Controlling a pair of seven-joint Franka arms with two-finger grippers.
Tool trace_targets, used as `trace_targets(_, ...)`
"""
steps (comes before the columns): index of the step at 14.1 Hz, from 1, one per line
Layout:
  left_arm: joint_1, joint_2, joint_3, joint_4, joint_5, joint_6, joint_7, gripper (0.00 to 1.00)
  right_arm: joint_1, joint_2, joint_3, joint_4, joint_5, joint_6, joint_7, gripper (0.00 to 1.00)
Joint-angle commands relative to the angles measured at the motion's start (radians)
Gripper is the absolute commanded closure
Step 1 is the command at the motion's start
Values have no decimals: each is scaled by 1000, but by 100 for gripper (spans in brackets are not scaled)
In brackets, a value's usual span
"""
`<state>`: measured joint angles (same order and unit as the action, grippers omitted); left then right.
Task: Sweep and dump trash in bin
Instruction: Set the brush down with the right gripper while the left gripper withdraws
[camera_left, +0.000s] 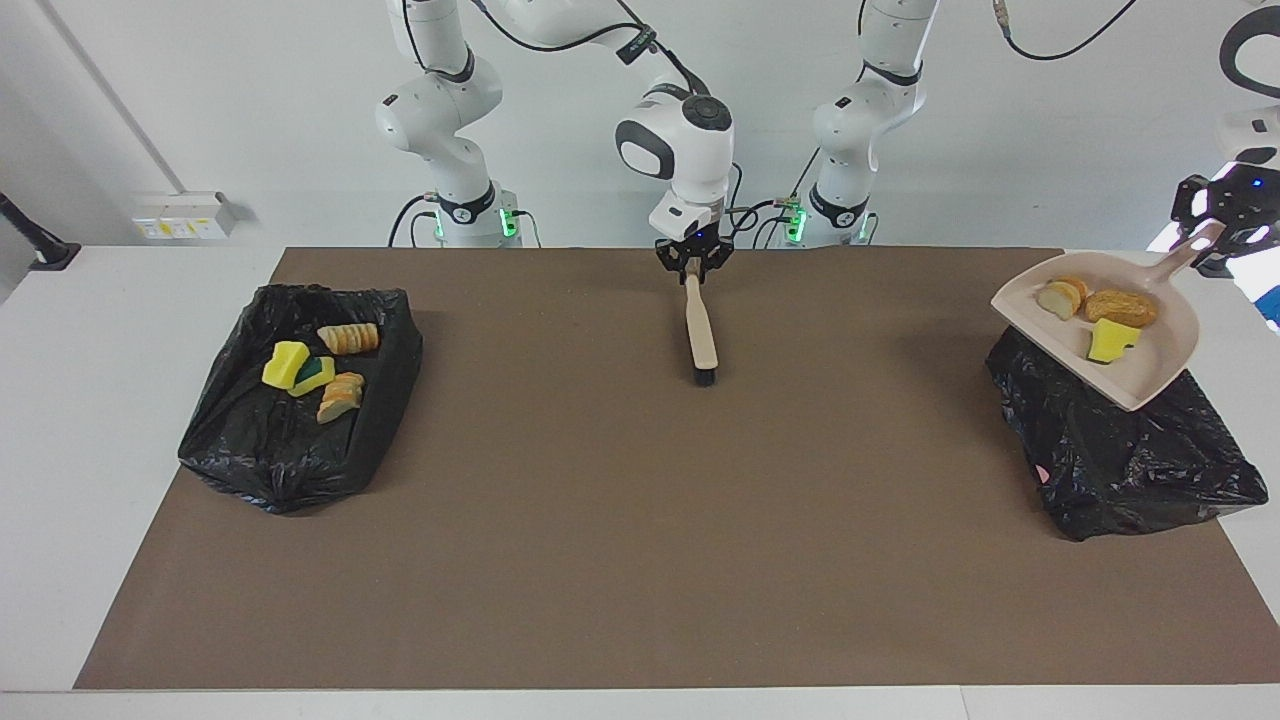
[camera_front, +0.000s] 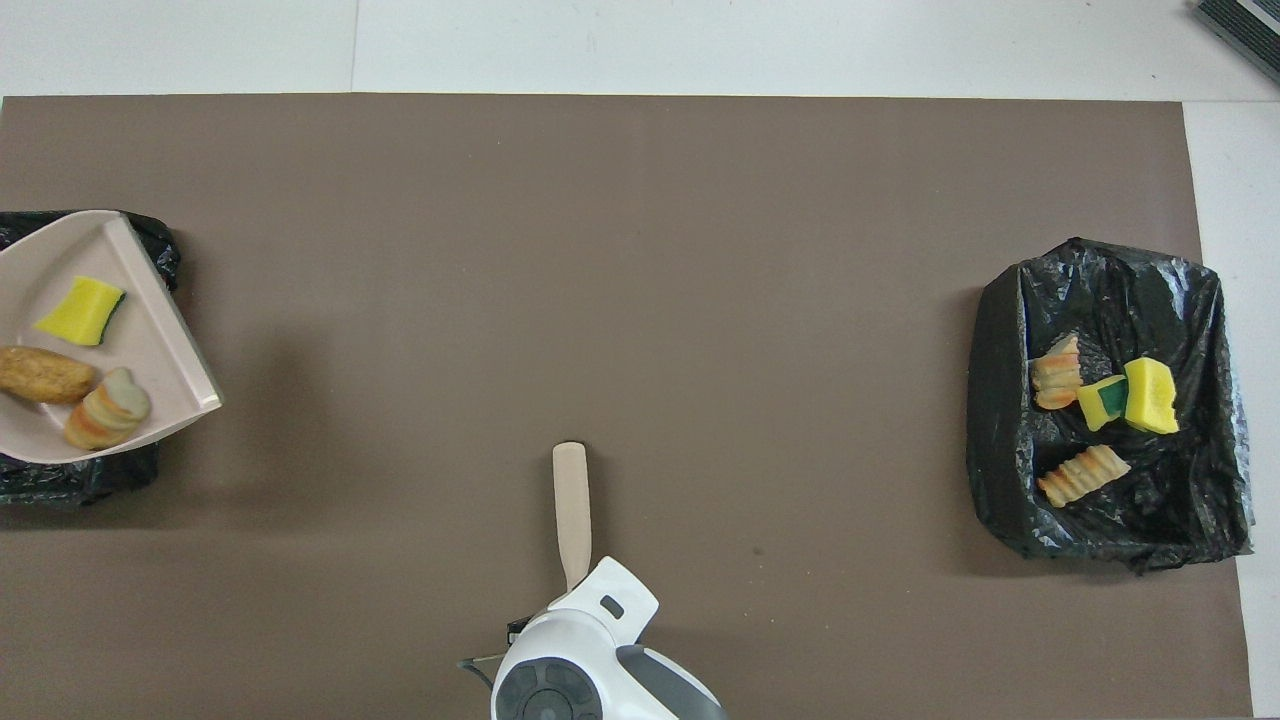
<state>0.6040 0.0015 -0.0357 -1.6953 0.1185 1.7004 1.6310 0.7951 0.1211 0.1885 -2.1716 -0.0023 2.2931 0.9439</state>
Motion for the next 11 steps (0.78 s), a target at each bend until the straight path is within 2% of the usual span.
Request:
trace_targets(1, 28, 69, 25, 100, 100, -41, 33, 100, -5, 2, 0, 51, -51, -85, 24, 0)
trace_targets(3, 19, 74, 25, 103, 168, -76, 32, 100, -16, -11, -4, 99, -53, -165, 10, 0)
trace_targets(4, 10, 77, 17, 103, 240, -85, 30, 100, -23, -17, -9, 127, -53, -203, -3, 0)
trace_targets(7, -88, 90, 8, 108, 453, -85, 33, 100, -104, -75, -6, 189, -51, -337, -198, 0)
trace_targets(11, -124, 117, 4, 123, 507, -19, 27, 100, -243, -101, -12, 347, -53, -564, -491, 0)
